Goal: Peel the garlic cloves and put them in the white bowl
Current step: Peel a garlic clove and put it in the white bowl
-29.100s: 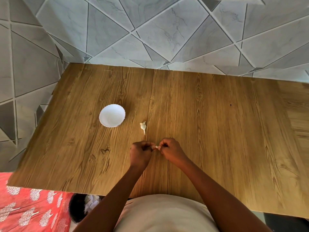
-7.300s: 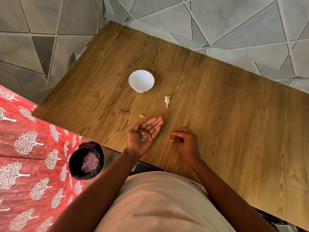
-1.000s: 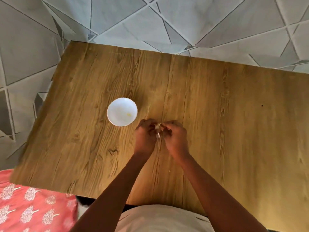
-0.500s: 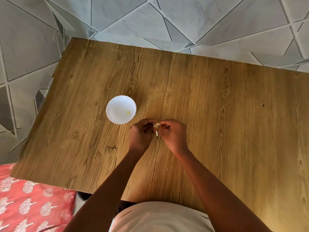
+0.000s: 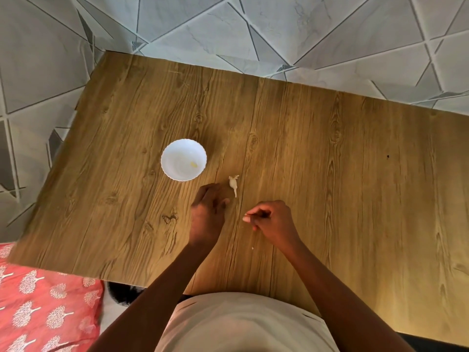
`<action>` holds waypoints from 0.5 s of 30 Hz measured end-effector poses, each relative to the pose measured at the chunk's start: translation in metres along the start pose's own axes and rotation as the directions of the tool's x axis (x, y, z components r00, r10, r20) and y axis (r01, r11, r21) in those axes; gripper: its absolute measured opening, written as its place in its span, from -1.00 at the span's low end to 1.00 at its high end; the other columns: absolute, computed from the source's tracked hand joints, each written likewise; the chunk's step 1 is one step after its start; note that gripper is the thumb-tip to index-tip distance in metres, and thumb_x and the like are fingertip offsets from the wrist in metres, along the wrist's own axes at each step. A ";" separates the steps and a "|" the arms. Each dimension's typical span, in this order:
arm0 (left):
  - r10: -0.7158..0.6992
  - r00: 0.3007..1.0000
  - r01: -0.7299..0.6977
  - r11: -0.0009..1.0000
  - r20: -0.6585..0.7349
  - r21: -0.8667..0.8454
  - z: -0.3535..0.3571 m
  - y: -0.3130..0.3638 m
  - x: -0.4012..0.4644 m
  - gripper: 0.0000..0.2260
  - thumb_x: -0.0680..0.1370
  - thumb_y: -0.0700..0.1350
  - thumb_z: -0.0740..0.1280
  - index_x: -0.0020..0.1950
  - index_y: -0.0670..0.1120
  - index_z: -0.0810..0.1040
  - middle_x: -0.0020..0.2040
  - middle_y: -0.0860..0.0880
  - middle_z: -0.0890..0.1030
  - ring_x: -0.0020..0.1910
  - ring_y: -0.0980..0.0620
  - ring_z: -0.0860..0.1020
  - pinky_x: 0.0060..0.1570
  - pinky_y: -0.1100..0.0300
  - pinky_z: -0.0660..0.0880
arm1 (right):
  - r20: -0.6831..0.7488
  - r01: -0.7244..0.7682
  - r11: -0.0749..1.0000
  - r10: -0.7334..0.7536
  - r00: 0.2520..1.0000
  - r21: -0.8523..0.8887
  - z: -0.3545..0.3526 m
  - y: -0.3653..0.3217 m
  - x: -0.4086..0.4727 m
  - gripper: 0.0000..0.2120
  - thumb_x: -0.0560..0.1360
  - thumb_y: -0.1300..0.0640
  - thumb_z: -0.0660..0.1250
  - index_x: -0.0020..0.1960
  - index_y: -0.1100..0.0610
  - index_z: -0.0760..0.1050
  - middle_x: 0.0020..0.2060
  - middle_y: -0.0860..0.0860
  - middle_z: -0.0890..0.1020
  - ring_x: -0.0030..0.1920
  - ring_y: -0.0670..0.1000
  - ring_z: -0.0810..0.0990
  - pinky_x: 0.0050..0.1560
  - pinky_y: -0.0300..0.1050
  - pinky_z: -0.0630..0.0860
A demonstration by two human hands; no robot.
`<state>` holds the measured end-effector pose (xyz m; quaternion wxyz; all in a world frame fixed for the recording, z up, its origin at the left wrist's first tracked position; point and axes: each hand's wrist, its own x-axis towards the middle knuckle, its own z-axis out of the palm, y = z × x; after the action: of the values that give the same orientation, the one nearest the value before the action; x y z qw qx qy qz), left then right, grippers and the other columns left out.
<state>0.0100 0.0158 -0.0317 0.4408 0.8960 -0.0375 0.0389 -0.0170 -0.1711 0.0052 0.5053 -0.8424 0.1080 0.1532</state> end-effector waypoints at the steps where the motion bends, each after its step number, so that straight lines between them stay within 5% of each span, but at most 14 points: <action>1: 0.004 1.000 -0.004 1.000 0.005 0.004 -0.001 -0.003 -0.011 -0.71 0.55 -0.26 0.45 0.27 -0.23 0.59 0.23 -0.12 0.57 0.08 -0.01 0.61 0.04 0.22 0.60 | 0.012 -0.029 1.000 0.029 1.000 -0.008 0.004 -0.001 -0.002 -0.92 0.41 0.18 0.58 -0.13 0.11 0.70 -0.37 -0.06 0.68 -0.37 -0.13 0.64 -0.23 -0.28 0.57; 5: 0.124 0.988 -0.128 0.991 0.096 0.038 -0.001 -0.015 -0.046 -0.74 0.60 -0.25 0.40 0.29 -0.25 0.58 0.42 -0.15 0.45 0.37 -0.02 0.50 0.29 0.23 0.50 | -0.020 -0.112 0.975 0.110 0.994 -0.191 0.018 -0.005 0.000 -0.91 0.42 0.19 0.57 -0.18 0.07 0.66 -0.27 -0.09 0.68 -0.25 -0.19 0.64 -0.19 -0.33 0.52; 10: 0.135 0.984 -0.141 0.989 0.114 0.047 0.002 -0.012 -0.047 -0.79 0.62 -0.24 0.36 0.24 -0.25 0.60 0.44 -0.16 0.43 0.33 -0.05 0.53 0.13 0.15 0.60 | -0.132 -0.209 0.925 0.175 0.976 -0.319 0.029 -0.017 0.006 -0.92 0.40 0.24 0.51 -0.23 0.13 0.63 -0.33 -0.02 0.66 -0.30 -0.08 0.67 -0.16 -0.08 0.67; 15: 0.157 0.980 -0.164 0.985 0.122 0.045 0.000 -0.014 -0.047 -0.80 0.61 -0.23 0.37 0.22 -0.24 0.60 0.44 -0.17 0.42 0.34 -0.06 0.52 0.15 0.16 0.59 | -0.181 -0.270 0.875 0.213 0.960 -0.402 0.033 -0.037 0.007 -0.86 0.39 0.16 0.43 -0.11 0.18 0.51 -0.27 0.00 0.58 -0.22 0.02 0.60 -0.17 -0.07 0.60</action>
<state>-0.0352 0.0256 -0.0475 0.4084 0.9025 -0.1346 0.0223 -0.0029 -0.1248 0.0177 0.2793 -0.9198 0.2096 0.1792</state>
